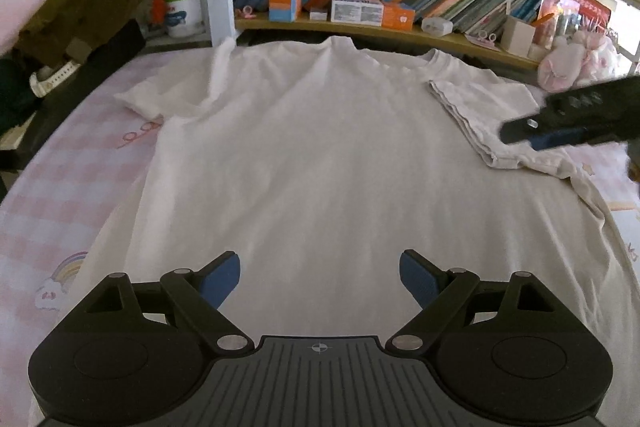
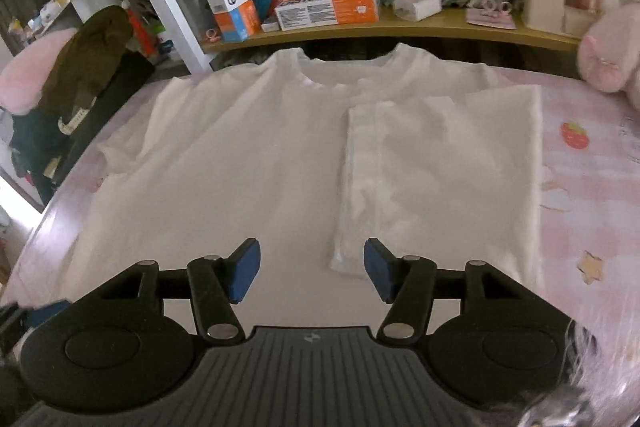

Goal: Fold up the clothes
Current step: 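Release the folded side with the right gripper and withdraw both grippers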

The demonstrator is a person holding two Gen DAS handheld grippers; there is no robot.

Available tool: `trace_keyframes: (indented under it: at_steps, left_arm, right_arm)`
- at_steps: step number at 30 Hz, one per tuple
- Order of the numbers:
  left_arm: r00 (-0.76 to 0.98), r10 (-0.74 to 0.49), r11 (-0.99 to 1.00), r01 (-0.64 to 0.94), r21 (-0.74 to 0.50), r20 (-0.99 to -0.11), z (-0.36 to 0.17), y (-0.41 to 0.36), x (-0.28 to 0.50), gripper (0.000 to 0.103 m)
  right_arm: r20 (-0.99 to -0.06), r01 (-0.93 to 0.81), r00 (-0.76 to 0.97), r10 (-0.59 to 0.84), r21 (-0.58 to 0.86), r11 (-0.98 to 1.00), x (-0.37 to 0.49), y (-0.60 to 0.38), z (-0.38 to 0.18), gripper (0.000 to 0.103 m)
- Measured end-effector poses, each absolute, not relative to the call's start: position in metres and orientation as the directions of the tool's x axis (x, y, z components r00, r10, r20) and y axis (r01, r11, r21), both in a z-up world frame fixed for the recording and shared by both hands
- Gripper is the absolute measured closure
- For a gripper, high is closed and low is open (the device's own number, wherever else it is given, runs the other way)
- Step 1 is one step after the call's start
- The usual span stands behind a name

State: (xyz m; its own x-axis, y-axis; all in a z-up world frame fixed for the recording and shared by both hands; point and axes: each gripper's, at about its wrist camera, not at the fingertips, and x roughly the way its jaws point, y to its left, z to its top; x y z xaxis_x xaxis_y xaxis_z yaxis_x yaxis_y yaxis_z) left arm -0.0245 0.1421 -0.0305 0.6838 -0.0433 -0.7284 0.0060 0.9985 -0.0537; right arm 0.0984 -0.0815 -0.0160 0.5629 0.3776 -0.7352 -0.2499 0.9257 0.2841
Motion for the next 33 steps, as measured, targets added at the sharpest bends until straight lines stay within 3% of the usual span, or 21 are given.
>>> trace_keyframes:
  at_steps: [11, 21, 28, 33]
  left_arm:
    - [0.698, -0.092, 0.996, 0.056, -0.074, -0.71, -0.034, 0.135, -0.009, 0.014]
    - [0.694, -0.086, 0.996, 0.066, -0.055, -0.715, -0.035, 0.136, -0.013, 0.014]
    - [0.691, -0.069, 0.998, 0.042, -0.055, -0.719, -0.035, 0.144, -0.016, 0.014]
    - [0.694, -0.058, 0.998, 0.026, -0.055, -0.717, -0.034, 0.148, -0.016, 0.014]
  right_arm:
    - [-0.757, -0.177, 0.575, 0.31, 0.255, 0.951, 0.061, -0.11, -0.024, 0.047]
    - [-0.73, -0.332, 0.617, 0.295, 0.098, 0.938, 0.082, -0.082, -0.024, 0.049]
    - [-0.788, -0.368, 0.571, 0.232, 0.007, 0.93, 0.105, -0.058, -0.051, 0.061]
    - [-0.797, -0.346, 0.549, 0.251, 0.057, 0.937, 0.107, -0.064, -0.057, 0.056]
